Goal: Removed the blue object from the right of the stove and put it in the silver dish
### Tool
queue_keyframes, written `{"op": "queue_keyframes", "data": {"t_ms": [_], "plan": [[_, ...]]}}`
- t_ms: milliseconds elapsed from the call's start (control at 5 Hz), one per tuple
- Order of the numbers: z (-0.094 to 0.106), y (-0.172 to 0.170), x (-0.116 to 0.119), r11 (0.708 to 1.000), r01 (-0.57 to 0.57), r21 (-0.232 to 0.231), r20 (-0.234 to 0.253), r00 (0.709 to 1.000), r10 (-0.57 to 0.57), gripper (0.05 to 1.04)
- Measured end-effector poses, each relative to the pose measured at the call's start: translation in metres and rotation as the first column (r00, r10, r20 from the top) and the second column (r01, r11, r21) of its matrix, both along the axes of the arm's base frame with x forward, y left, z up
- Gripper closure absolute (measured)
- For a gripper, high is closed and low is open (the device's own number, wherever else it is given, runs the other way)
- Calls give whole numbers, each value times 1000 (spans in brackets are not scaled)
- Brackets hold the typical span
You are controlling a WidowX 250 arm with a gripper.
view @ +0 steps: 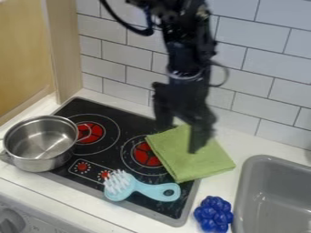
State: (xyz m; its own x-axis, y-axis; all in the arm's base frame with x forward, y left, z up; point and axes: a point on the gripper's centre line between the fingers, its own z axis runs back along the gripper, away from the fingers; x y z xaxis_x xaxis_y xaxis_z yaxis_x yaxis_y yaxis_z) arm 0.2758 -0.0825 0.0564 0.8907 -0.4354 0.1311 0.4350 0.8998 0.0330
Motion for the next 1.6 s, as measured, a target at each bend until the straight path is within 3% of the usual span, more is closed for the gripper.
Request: {"op": "queue_keyframes", "data": {"t_ms": [400,600,800,1000,1600], "plan": [[16,-39,-28,1000,-19,-5,32,999,19,85],[11,-43,-43,999,-34,18,13,999,33,85],[-2,-48,-65,998,-27,53,-25,999,28,85],[-8,-44,-72,996,-66,64,-32,997,68,85],[-42,-43,-72,994,-85,74,-82,992,91,85]]}}
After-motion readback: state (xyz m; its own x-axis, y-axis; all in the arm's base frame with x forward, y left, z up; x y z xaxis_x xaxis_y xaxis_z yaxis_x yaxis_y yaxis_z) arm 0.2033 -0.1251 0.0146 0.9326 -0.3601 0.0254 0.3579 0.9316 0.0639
